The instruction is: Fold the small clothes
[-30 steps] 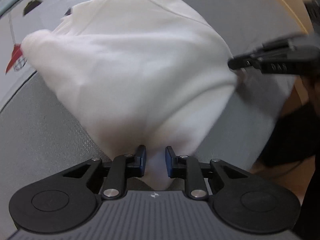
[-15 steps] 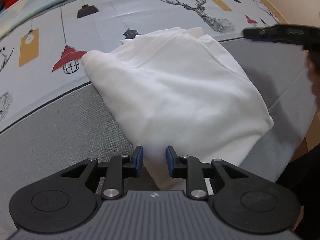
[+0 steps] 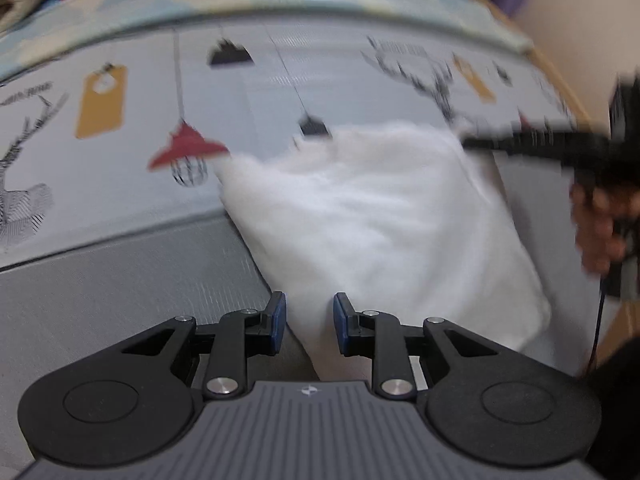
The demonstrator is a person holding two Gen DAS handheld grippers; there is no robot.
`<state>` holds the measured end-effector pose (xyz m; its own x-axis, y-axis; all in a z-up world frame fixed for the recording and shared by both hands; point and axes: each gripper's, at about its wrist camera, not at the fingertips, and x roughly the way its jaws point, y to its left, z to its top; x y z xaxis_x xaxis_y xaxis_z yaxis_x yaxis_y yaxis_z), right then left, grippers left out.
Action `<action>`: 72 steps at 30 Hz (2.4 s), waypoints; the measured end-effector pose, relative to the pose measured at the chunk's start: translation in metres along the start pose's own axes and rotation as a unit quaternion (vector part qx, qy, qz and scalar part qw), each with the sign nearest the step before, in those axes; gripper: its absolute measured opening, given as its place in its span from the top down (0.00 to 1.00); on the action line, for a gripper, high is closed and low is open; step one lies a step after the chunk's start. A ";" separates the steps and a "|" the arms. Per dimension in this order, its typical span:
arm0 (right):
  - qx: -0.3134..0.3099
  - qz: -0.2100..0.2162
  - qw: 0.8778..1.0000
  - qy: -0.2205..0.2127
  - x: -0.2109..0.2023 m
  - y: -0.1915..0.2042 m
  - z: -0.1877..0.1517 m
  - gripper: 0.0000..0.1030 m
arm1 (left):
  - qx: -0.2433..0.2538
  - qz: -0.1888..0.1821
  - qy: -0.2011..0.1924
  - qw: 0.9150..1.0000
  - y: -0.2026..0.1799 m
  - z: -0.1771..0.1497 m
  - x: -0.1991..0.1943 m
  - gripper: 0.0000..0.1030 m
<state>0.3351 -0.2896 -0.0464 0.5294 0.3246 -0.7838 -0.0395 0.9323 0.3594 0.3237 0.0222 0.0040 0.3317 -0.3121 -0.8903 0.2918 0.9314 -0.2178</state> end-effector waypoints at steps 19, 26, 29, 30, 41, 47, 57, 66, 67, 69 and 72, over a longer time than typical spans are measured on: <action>-0.148 -0.014 0.982 0.114 -0.003 0.003 -0.046 0.90 | -0.029 0.004 0.040 0.999 -0.011 0.007 0.036 0.61; -0.087 0.019 0.995 0.045 -0.036 -0.015 -0.032 0.83 | 0.011 -0.075 0.008 0.997 -0.030 0.006 0.012 0.65; -0.091 0.079 0.990 0.069 -0.039 -0.016 -0.037 0.80 | 0.072 -0.053 0.078 0.993 -0.045 -0.009 0.035 0.65; -0.106 0.076 0.986 0.102 -0.032 -0.014 -0.045 0.80 | 0.096 -0.044 0.085 0.991 -0.052 -0.013 0.039 0.65; -0.033 0.004 0.995 0.099 -0.024 -0.039 -0.040 0.45 | -0.125 -0.022 0.017 0.992 -0.006 0.014 0.027 0.23; -0.013 0.032 0.986 0.164 0.000 -0.033 -0.051 0.28 | -0.187 -0.044 0.049 0.980 0.011 0.014 0.048 0.23; -0.005 0.047 0.983 0.177 0.018 -0.021 -0.055 0.41 | -0.158 -0.058 0.051 0.984 0.016 0.017 0.079 0.49; -0.004 0.071 0.995 0.066 0.005 -0.007 -0.030 0.70 | -0.043 0.005 -0.123 0.991 -0.007 0.042 0.032 0.60; -0.002 0.073 0.996 0.049 0.003 -0.005 -0.027 0.70 | -0.035 0.015 -0.138 0.990 -0.008 0.043 0.029 0.59; -0.018 0.067 0.997 0.023 0.002 0.004 -0.024 0.68 | -0.031 0.044 -0.153 0.987 -0.013 0.046 0.028 0.51; -0.025 0.043 0.998 0.029 0.008 0.009 -0.022 0.64 | -0.050 0.060 -0.159 0.984 -0.007 0.046 0.023 0.52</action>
<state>0.3205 -0.2750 -0.0602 0.4718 0.4111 -0.7800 -0.1249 0.9069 0.4024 0.3710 -0.0007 0.0033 0.6269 -0.2260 -0.7456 0.1478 0.9741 -0.1710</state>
